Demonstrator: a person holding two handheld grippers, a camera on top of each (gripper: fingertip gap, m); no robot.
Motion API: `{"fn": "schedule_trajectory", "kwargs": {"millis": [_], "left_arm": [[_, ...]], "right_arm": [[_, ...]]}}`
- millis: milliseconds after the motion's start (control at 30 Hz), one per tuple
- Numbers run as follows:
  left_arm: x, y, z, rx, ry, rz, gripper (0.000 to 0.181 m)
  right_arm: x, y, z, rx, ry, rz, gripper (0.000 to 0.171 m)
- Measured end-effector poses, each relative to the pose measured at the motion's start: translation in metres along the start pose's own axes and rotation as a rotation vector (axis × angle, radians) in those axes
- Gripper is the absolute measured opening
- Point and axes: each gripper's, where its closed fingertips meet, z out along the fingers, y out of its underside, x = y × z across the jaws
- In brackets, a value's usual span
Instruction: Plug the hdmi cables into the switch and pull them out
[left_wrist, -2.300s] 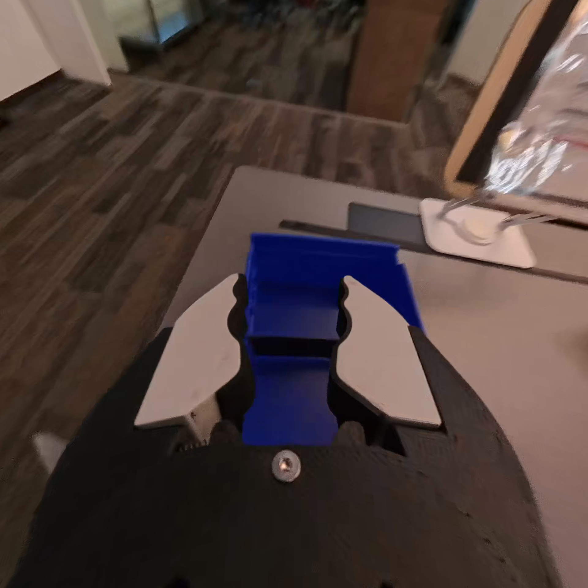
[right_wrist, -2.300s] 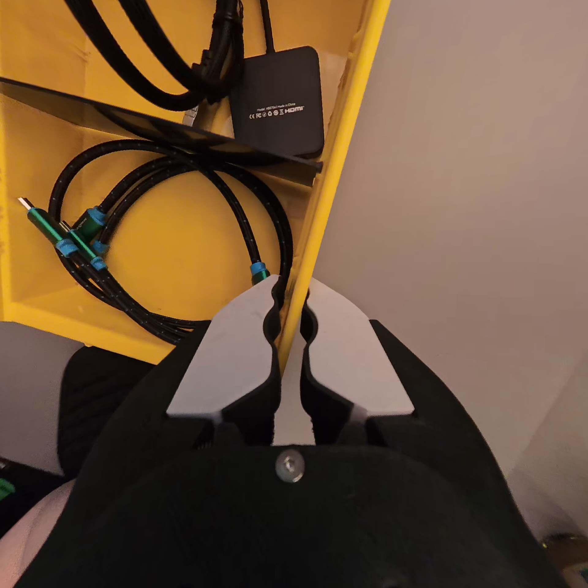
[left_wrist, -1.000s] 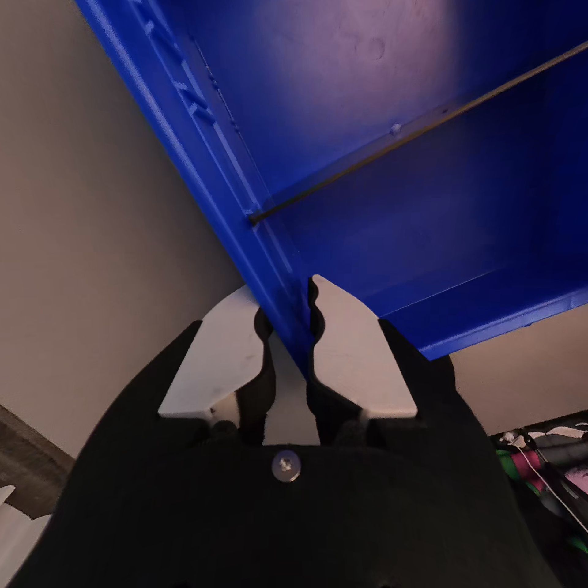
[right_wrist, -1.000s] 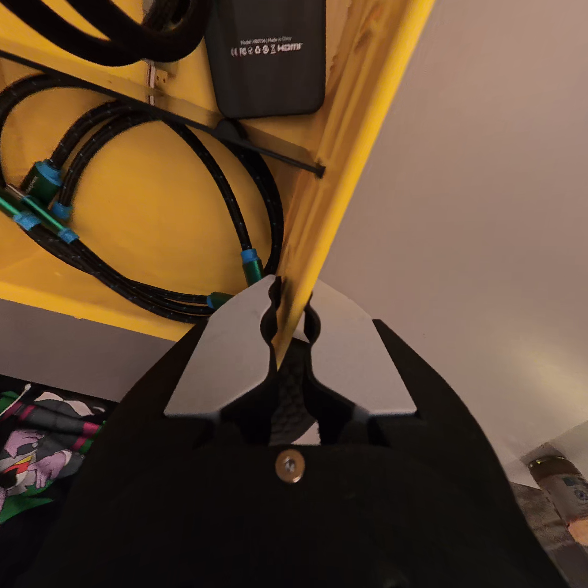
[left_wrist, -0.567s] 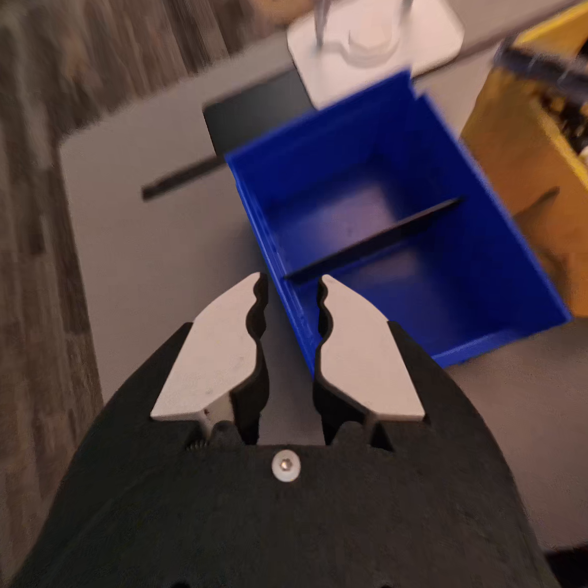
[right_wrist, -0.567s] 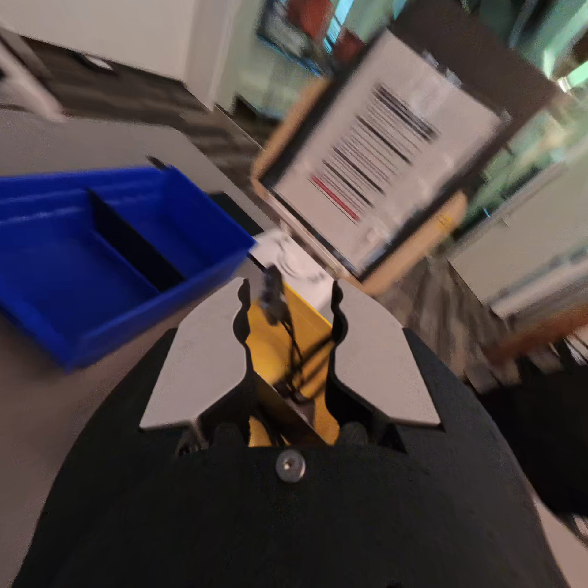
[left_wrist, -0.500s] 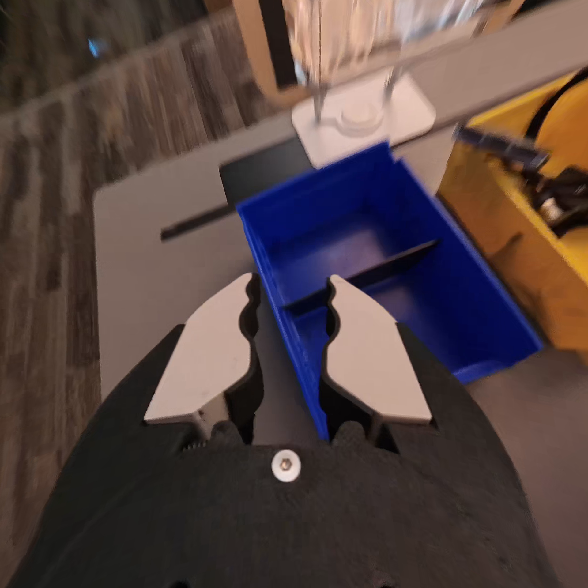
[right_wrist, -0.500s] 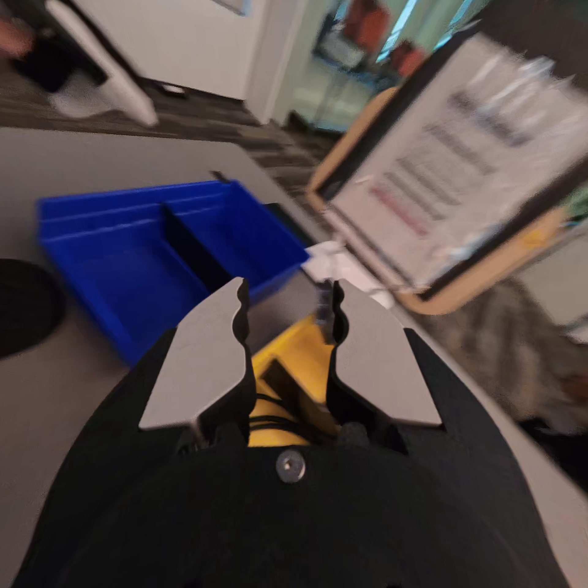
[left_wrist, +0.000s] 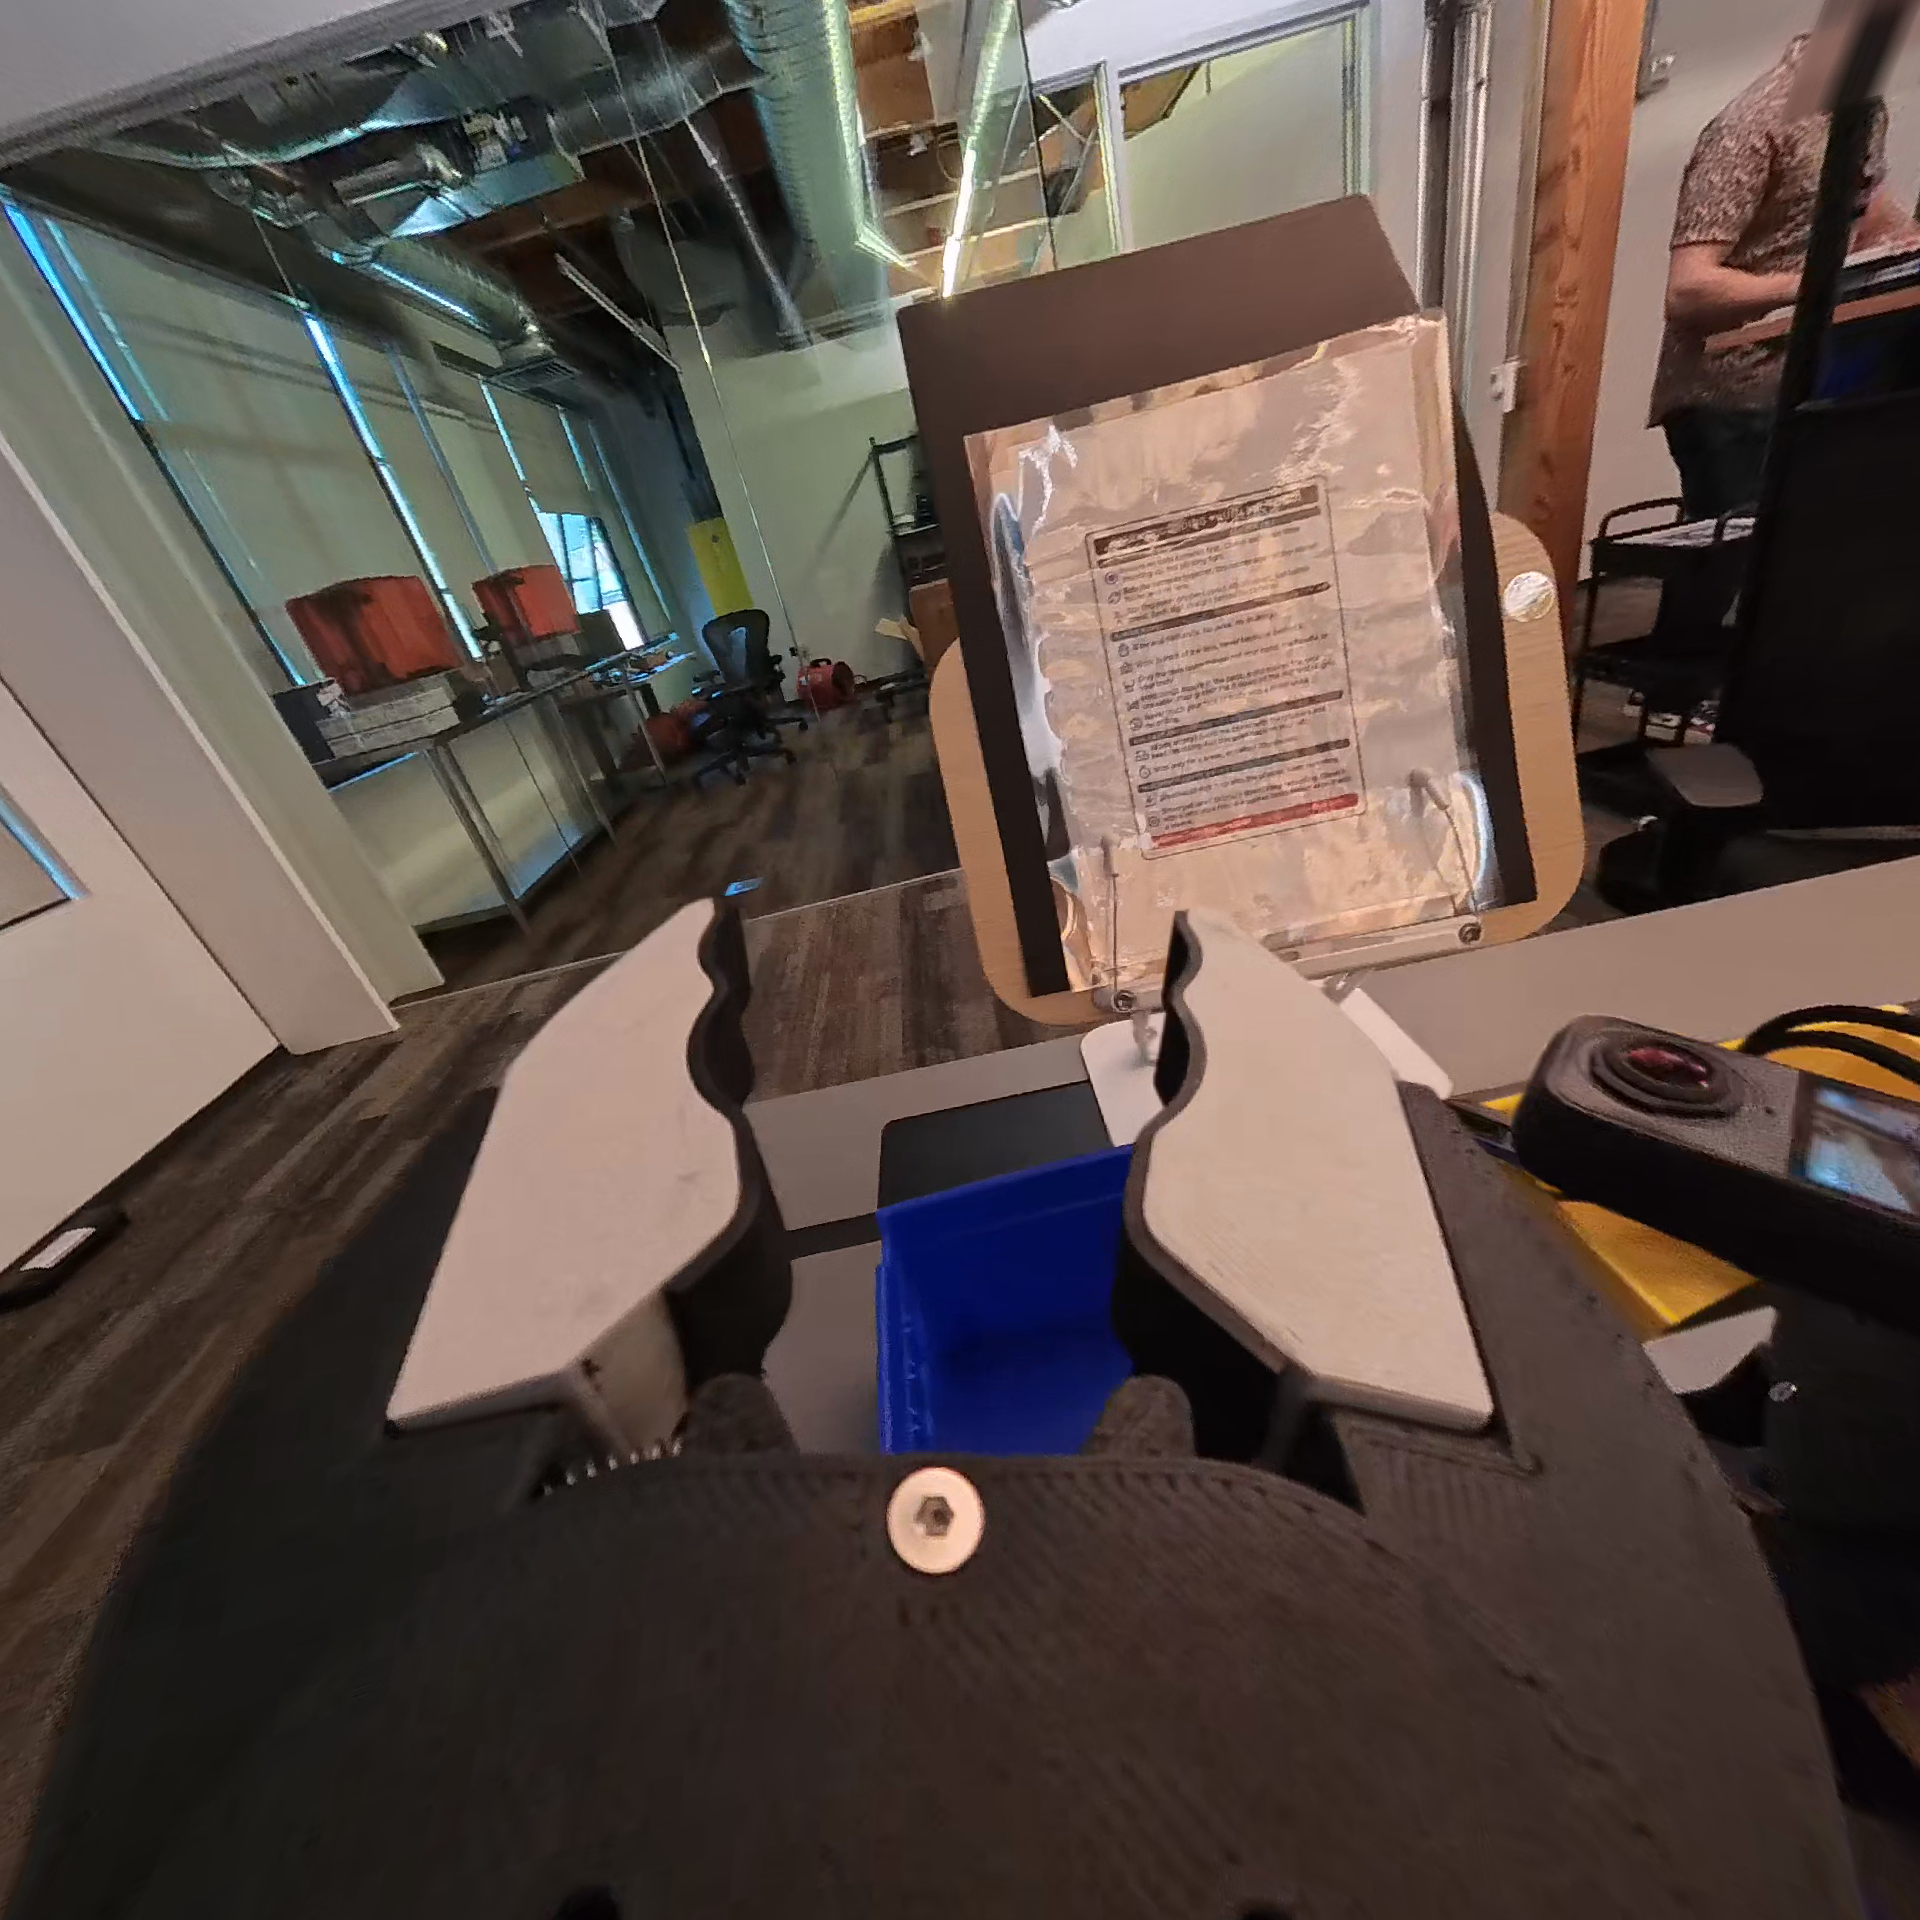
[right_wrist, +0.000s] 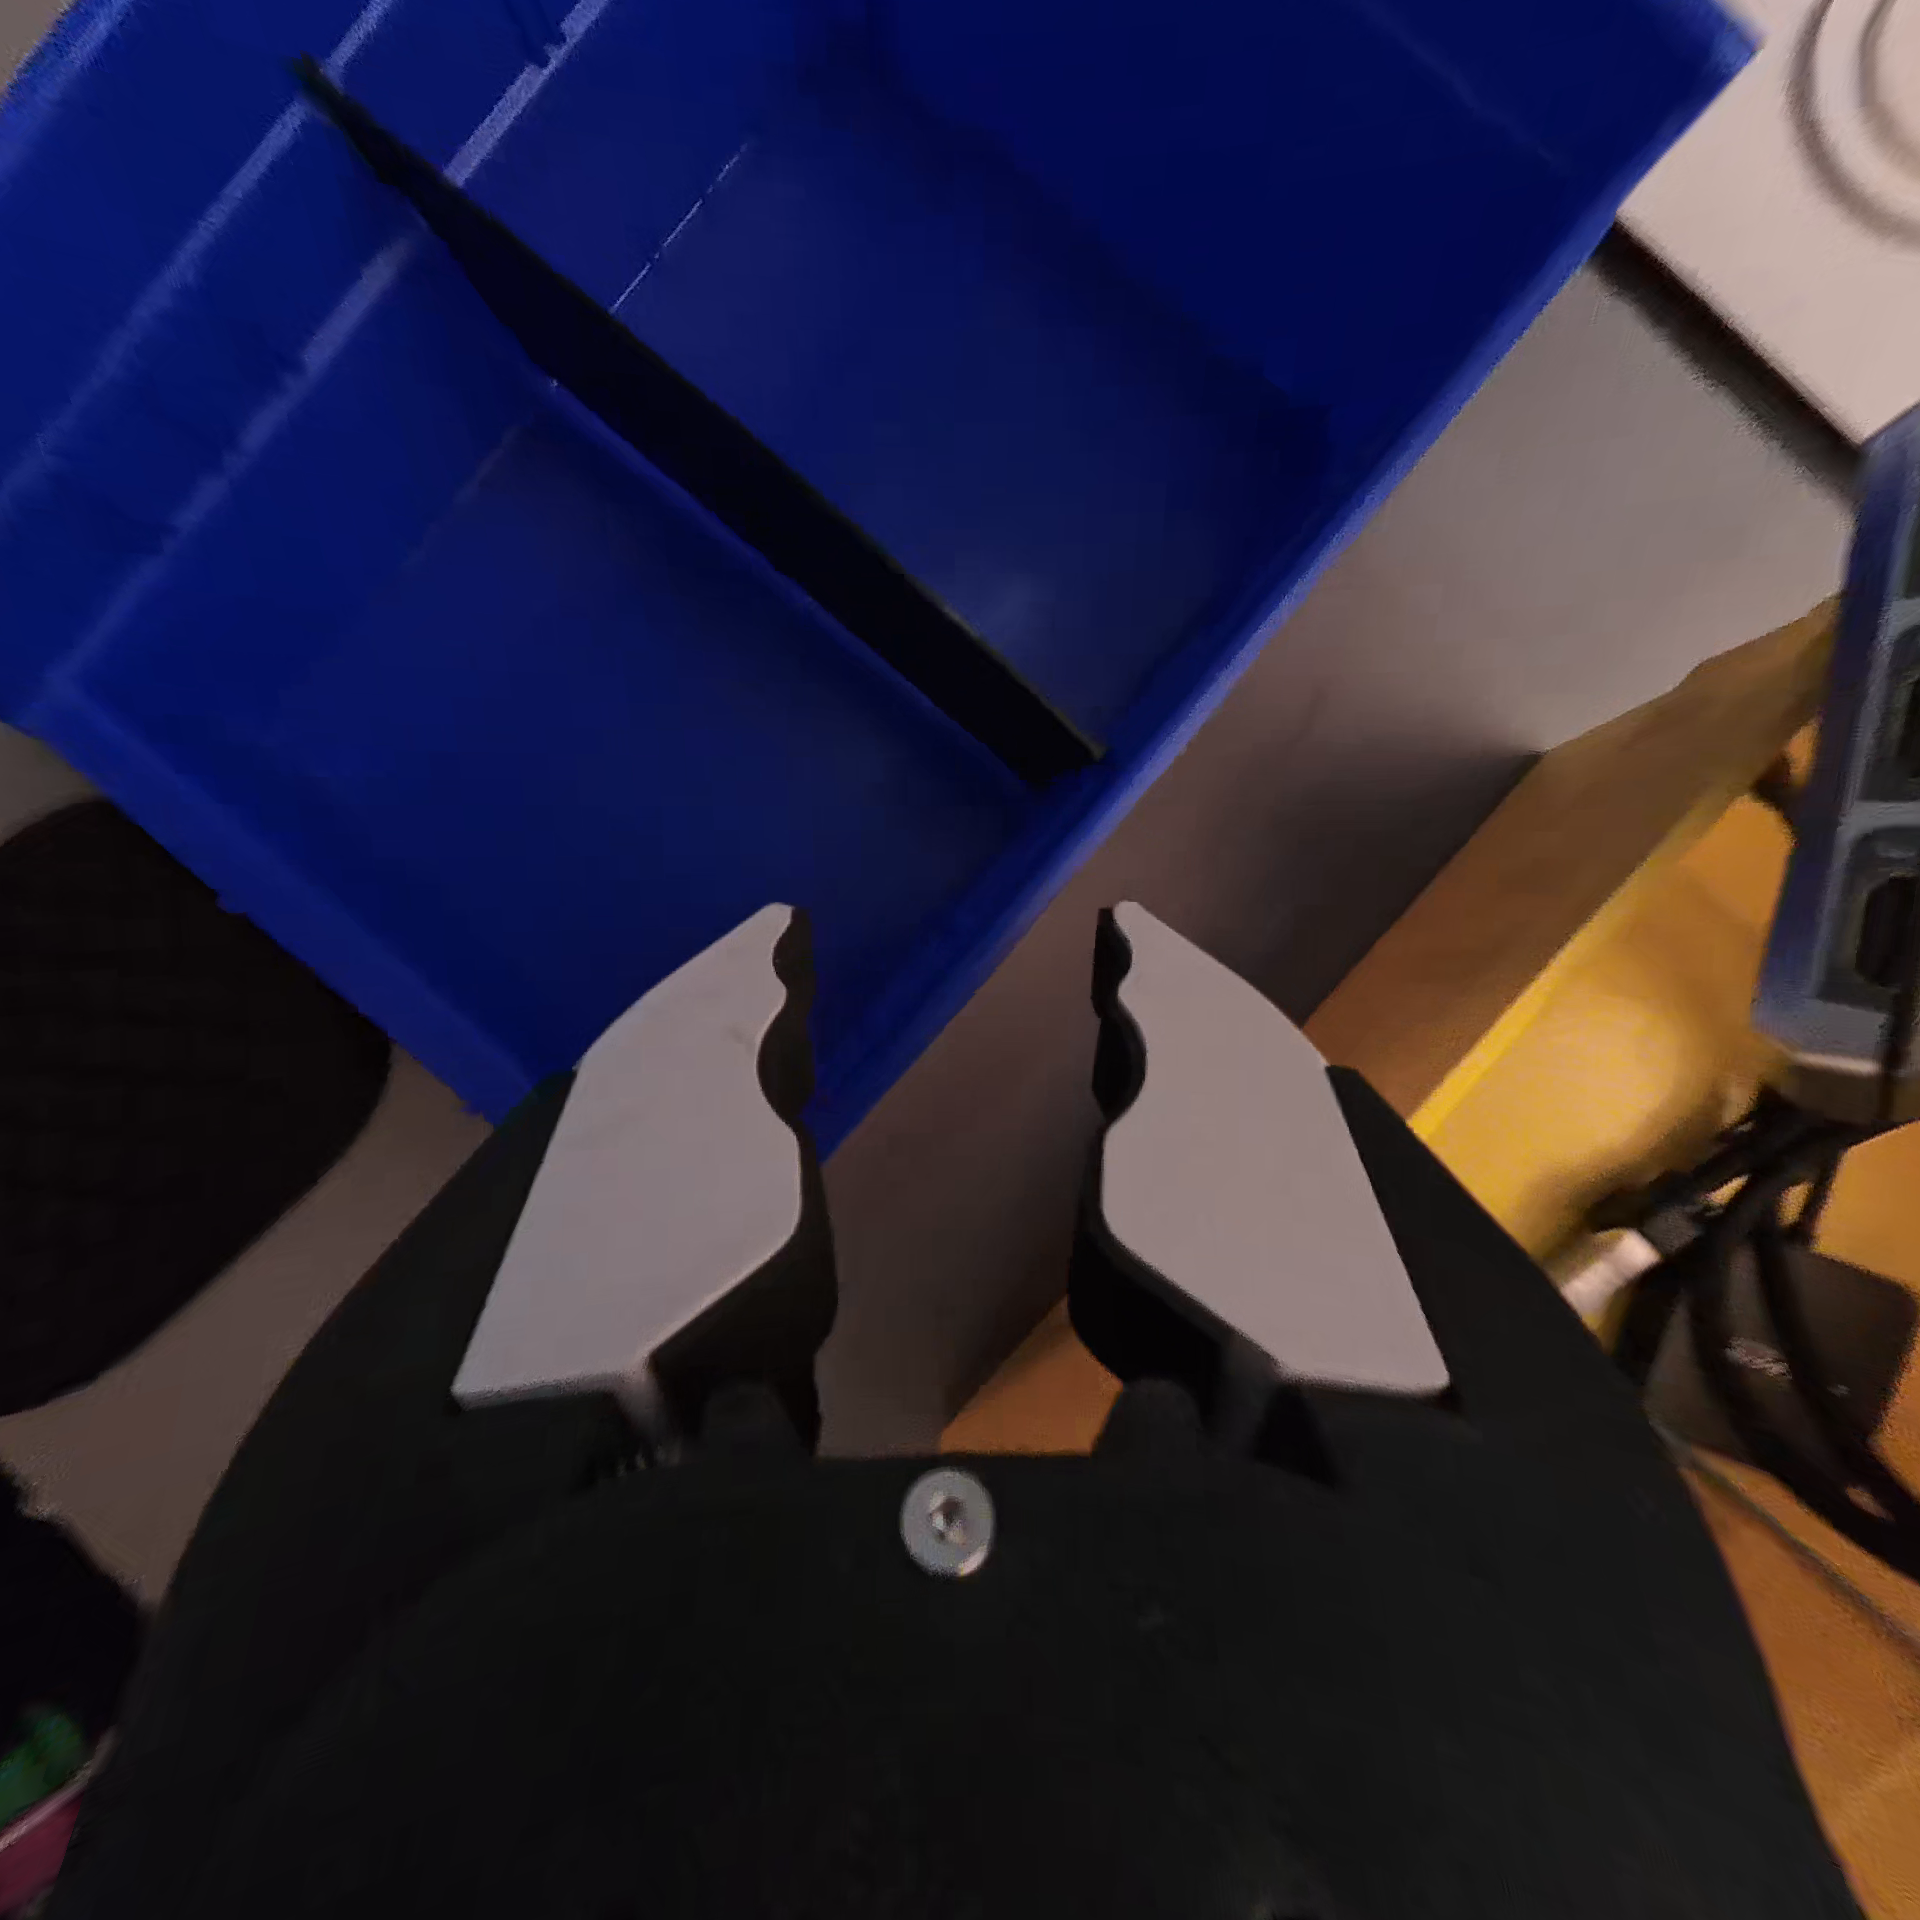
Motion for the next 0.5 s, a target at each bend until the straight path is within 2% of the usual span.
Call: {"fn": "schedule_trajectory", "kwargs": {"millis": [100,167,300,433,500], "left_arm": [[-0.003,0.003,0.003,-0.008,-0.031,0.021,0.077],[-0.003,0.003,0.003,-0.008,-0.024,0.011,0.077],[-0.005,0.003,0.001,-0.009,-0.005,-0.01,0.075],[0.005,0.007,0.0,-0.048,0.072,-0.048,0.075],[0.008,0.007,0.0,-0.052,0.098,-0.057,0.075]], "right_arm": [[-0.01,0.003,0.012,-0.103,-0.068,0.141,0.054],[-0.019,0.006,0.021,-0.147,-0.1,0.233,0.062],[-0.016,0.006,0.035,-0.186,-0.074,0.284,0.056],[-0.017,0.037,0.058,-0.391,-0.09,0.346,0.04],[-0.021,0.042,0.065,-0.422,-0.139,0.4,0.038]]}}
